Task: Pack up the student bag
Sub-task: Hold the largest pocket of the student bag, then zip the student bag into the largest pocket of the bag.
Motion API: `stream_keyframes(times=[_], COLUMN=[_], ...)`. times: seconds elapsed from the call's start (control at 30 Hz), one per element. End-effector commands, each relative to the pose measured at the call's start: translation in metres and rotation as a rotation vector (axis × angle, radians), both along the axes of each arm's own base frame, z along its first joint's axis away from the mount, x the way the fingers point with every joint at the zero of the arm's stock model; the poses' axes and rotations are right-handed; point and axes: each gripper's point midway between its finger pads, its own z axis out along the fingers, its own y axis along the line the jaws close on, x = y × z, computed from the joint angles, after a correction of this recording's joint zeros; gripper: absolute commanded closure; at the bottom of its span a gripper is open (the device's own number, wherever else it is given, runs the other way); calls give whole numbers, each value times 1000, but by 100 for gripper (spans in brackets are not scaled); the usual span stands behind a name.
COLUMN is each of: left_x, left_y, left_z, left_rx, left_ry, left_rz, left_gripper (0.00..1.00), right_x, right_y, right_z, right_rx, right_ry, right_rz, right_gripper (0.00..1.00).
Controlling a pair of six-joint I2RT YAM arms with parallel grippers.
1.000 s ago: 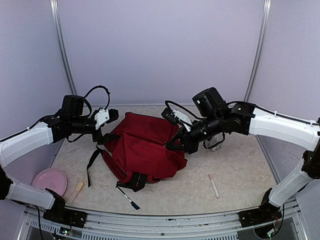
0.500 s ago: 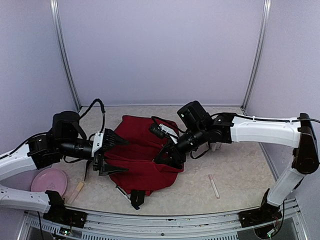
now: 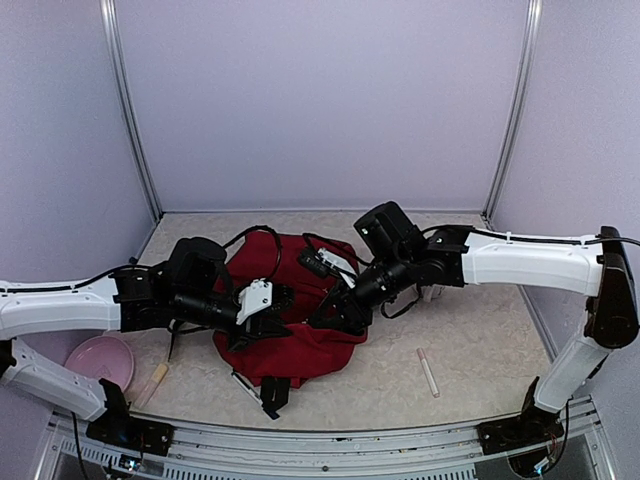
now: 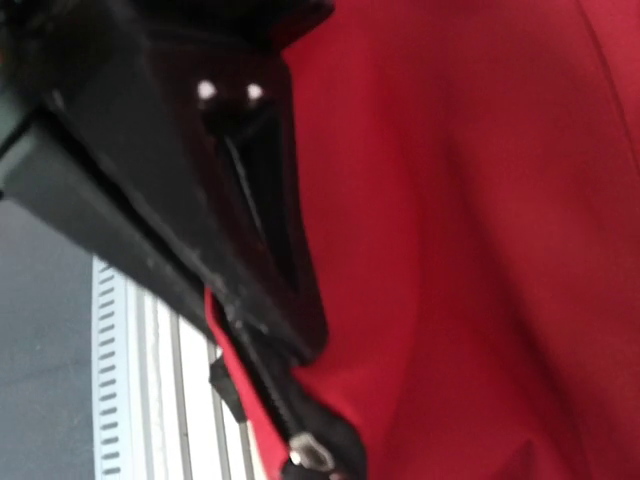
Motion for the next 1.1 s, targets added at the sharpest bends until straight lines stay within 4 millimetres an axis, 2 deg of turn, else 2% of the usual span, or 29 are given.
stream_keyframes(times=[0.0,0.07,0.2,0.33,0.43,0.57,0.63,0.7,0.8,0.9,0.97,1.0,1.07], left_x=[6,6,4,4,-5,-13,-18,-14,-5,2,4,3,-4], left_y=[2,16,39,57,64,70,72,76,82,87,88,87,78], left_z=[36,39,52,62,71,93,98,92,62,29,19,19,27], left_rx=[-72,-61,-60,-67,-83,-162,-191,-176,-80,45,85,85,48], left_ry=[-109,-155,-243,-316,-330,-355,-352,-339,-286,-232,-211,-200,-165], left_rz=[29,62,101,125,88,58,35,51,82,115,121,119,92], left_gripper=[100,100,100,100,100,100,100,100,100,100,100,89,32], right_x=[0,9,37,71,95,129,145,158,168,163,153,143,122], right_y=[-14,-32,-87,-135,-159,-184,-190,-193,-180,-162,-149,-138,-116], right_z=[15,6,-32,-50,-60,-89,-98,-103,-97,-94,-93,-92,-90], right_rx=[-11,-65,-190,-250,-284,-386,-399,-416,-380,-365,-361,-346,-311], right_ry=[-50,-57,-19,-3,-13,-7,-5,-18,-14,-19,-25,-22,-8], right_rz=[7,-29,-173,-336,-425,-521,-552,-571,-545,-511,-476,-443,-375], right_gripper=[100,100,100,100,100,100,100,100,100,100,100,100,100])
